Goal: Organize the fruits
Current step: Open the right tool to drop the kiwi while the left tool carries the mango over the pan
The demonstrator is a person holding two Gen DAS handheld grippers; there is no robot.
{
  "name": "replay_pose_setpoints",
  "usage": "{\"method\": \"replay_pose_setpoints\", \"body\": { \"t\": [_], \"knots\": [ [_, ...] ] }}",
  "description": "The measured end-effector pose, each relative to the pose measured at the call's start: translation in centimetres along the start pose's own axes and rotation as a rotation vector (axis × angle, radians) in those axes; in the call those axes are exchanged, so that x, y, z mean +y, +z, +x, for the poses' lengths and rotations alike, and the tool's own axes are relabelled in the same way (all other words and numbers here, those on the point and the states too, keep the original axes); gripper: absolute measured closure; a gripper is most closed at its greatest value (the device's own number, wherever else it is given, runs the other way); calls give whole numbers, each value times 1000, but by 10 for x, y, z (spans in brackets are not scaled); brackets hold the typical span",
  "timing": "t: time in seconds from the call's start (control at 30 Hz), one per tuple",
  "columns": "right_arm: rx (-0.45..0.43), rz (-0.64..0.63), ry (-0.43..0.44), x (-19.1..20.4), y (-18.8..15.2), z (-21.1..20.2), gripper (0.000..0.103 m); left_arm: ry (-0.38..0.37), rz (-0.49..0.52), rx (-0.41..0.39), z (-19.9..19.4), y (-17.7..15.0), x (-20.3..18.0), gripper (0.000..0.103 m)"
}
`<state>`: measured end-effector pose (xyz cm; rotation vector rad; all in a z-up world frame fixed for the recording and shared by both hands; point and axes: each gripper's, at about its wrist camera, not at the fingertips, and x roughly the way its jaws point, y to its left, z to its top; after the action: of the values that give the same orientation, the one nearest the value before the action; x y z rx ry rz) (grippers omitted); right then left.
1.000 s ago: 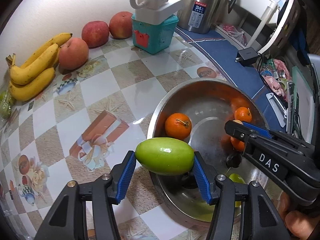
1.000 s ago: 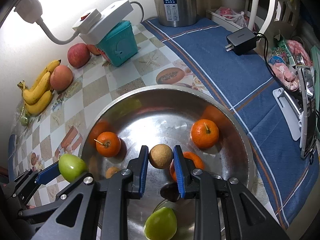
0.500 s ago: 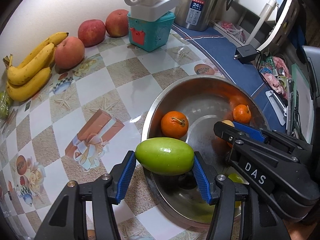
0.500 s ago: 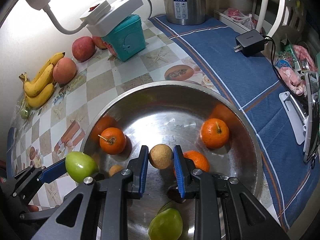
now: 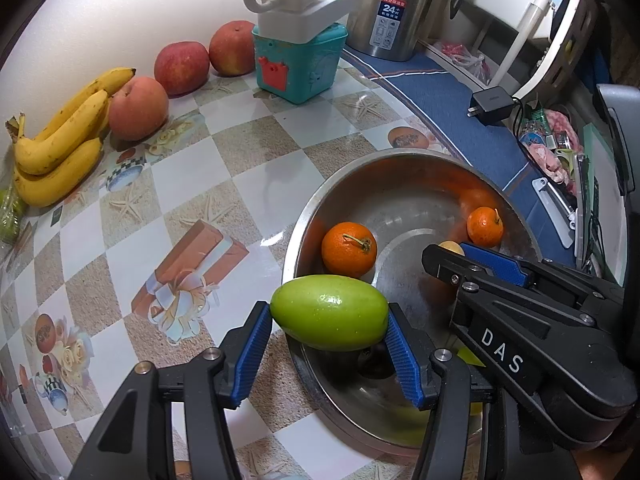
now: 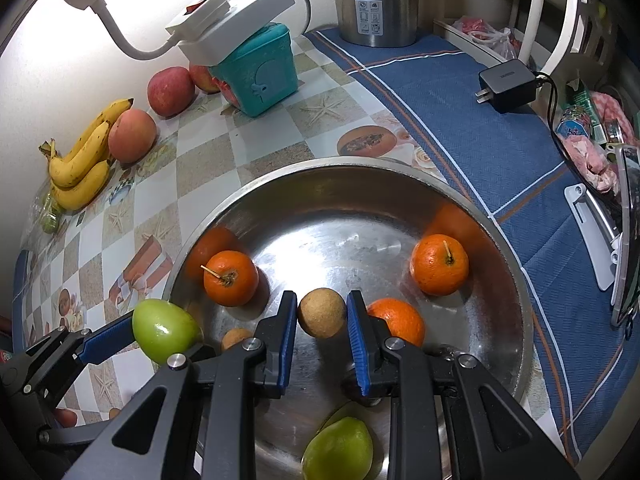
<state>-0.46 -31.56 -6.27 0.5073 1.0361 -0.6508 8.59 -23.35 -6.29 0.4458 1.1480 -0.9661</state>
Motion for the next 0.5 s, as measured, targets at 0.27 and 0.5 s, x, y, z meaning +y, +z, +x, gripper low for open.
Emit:
{"method": "replay_pose_setpoints", "body": {
  "t": [0.27,0.5],
  "knots": [
    [6,0,8,0,0,1,76,-2,-1,4,0,0,0,42],
    [9,-1,10,0,0,2,76,-4,4,16,3,0,-1,42]
  ]
}}
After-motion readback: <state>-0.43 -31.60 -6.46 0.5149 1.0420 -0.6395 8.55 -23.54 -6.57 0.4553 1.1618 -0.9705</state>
